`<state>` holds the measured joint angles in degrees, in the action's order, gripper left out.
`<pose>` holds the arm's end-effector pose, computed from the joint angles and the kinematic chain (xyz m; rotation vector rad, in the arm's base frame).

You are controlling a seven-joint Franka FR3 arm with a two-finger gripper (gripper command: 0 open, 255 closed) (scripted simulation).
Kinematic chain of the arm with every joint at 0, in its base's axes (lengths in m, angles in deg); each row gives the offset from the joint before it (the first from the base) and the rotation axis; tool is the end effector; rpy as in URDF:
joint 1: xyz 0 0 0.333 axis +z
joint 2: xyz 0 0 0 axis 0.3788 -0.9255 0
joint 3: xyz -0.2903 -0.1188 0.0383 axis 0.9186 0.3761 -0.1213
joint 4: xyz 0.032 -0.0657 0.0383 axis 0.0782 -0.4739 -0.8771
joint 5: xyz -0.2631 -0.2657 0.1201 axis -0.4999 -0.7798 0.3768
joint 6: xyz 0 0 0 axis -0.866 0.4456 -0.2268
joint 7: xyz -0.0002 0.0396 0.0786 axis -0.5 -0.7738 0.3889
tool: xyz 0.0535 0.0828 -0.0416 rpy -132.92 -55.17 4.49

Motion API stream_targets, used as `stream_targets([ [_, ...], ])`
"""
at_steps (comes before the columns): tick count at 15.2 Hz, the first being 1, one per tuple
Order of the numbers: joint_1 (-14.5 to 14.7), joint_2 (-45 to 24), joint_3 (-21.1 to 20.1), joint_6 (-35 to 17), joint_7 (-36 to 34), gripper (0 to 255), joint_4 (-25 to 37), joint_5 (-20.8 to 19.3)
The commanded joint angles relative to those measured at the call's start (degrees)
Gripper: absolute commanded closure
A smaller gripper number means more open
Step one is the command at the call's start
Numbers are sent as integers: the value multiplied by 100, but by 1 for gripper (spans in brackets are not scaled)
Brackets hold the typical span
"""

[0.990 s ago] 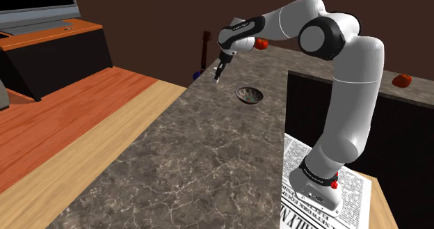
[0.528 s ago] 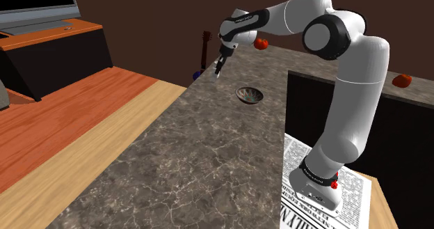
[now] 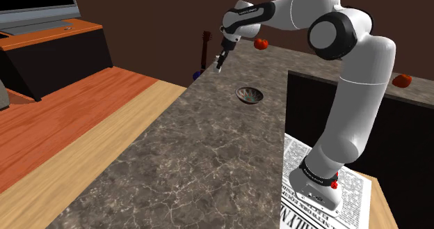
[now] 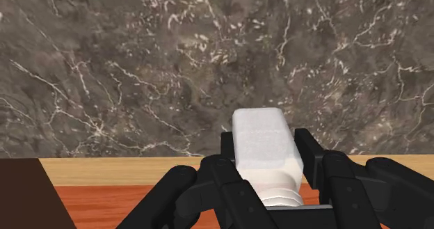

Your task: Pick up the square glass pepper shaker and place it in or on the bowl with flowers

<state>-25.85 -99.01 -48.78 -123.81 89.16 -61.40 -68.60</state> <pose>0.6318 -0.1661 0.4431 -2.9752 -0.6252 -0.3660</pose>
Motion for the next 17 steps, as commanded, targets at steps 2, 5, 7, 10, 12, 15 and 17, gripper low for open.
stream_targets([
  [2,-29,532,71,-163,146,255,-707,-68],
  [5,-87,1117,161,-311,309,255,-1450,-167],
  [7,-139,1497,224,-382,410,255,-1905,-248],
  [10,-243,2057,324,-445,555,255,-2534,-395],
  [12,-331,2427,392,-459,649,255,-2920,-508],
  [15,-493,2976,501,-437,791,255,-3451,-700],
  [17,-587,3219,564,-483,892,255,-3749,-785],
])
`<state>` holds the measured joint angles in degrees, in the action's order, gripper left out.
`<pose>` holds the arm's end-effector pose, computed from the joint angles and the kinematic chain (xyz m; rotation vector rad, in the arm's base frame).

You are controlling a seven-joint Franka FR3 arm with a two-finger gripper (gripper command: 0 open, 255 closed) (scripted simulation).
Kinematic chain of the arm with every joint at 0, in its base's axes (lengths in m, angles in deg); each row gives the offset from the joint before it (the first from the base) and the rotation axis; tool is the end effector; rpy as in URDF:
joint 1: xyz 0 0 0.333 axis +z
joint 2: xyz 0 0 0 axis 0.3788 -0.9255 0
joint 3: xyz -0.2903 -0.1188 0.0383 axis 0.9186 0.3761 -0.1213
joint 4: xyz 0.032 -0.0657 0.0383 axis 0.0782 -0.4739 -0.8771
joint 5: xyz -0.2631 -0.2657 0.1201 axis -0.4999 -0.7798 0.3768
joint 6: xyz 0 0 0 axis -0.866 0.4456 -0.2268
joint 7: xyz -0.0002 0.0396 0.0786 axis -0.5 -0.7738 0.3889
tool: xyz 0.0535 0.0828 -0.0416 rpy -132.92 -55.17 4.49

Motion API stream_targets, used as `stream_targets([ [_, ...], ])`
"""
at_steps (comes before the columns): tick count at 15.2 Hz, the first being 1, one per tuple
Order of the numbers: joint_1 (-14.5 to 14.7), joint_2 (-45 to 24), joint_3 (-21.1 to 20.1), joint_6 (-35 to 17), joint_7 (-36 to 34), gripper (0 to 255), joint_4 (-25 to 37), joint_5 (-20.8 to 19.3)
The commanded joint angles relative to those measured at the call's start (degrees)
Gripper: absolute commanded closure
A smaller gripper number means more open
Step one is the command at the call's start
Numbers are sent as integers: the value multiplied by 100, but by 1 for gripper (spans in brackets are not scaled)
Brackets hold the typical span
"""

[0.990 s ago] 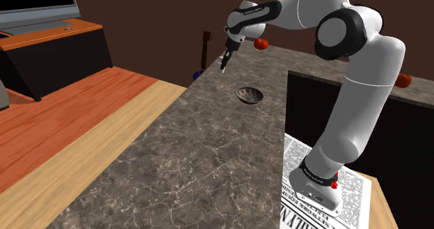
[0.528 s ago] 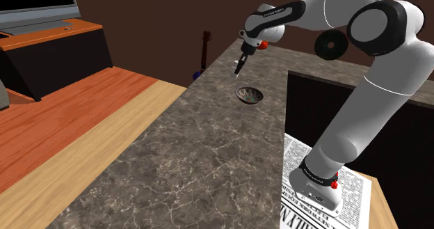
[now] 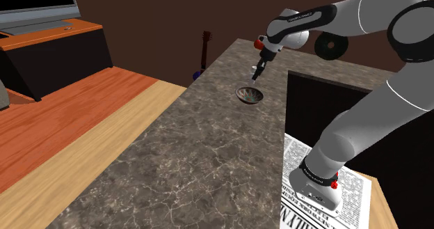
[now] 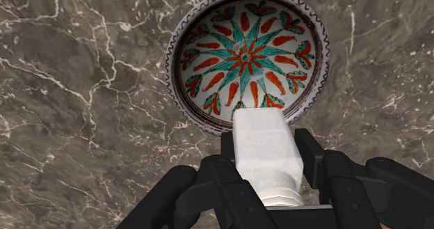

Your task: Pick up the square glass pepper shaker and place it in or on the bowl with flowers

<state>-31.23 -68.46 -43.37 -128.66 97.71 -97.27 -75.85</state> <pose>0.4243 -0.2215 0.4415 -2.9757 -0.6226 -0.3654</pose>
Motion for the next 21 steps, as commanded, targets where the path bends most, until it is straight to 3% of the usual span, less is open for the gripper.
stream_targets([
  [1,-44,131,32,-77,64,255,-211,-38],
  [13,64,-368,147,-991,469,255,-685,327],
  [20,64,-368,147,-991,469,255,-685,327],
  [21,64,-368,147,-991,469,0,-685,327],
])
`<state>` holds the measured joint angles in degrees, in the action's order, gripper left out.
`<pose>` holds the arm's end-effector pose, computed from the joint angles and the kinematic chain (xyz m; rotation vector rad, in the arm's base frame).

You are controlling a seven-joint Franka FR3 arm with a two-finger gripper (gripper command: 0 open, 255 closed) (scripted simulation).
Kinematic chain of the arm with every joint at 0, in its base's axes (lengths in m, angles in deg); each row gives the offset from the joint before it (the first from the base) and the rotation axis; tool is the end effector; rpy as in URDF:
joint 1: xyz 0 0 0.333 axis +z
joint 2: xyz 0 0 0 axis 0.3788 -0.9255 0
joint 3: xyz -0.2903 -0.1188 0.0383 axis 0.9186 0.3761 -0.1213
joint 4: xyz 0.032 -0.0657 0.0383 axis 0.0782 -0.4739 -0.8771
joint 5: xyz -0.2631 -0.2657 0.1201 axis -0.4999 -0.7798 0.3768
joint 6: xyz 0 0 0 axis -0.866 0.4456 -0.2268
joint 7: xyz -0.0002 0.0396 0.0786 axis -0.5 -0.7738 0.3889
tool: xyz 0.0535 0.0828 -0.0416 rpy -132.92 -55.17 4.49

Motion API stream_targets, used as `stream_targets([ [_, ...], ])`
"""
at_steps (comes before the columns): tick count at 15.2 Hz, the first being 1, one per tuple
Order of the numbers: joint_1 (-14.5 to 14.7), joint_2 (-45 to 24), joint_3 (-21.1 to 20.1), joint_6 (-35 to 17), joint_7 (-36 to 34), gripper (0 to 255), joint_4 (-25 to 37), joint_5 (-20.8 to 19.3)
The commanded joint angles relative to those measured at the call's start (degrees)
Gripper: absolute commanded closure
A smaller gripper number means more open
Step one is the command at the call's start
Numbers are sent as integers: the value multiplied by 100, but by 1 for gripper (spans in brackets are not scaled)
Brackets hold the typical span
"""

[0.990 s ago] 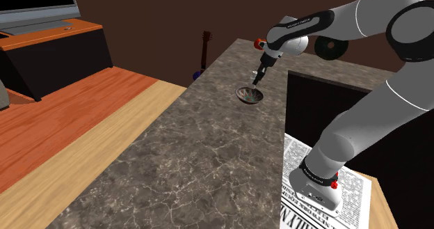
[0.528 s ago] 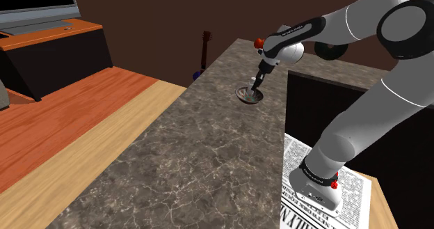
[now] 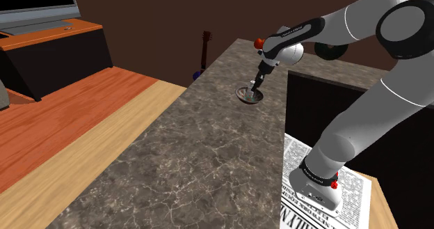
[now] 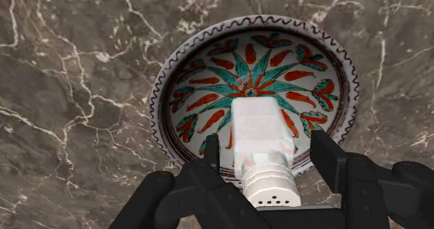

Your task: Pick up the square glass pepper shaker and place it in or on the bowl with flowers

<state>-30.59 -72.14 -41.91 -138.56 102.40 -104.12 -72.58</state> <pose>0.4133 -0.2226 0.3738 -2.9749 -0.6250 -0.3657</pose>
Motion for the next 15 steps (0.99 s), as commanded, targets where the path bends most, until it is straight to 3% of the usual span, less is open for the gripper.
stream_targets([
  [1,0,0,0,0,0,0,0,0],
  [5,0,0,0,0,0,0,0,0],
  [9,-156,530,-27,746,-247,0,256,-363],
  [15,-159,530,-30,746,-246,0,256,-362],
])
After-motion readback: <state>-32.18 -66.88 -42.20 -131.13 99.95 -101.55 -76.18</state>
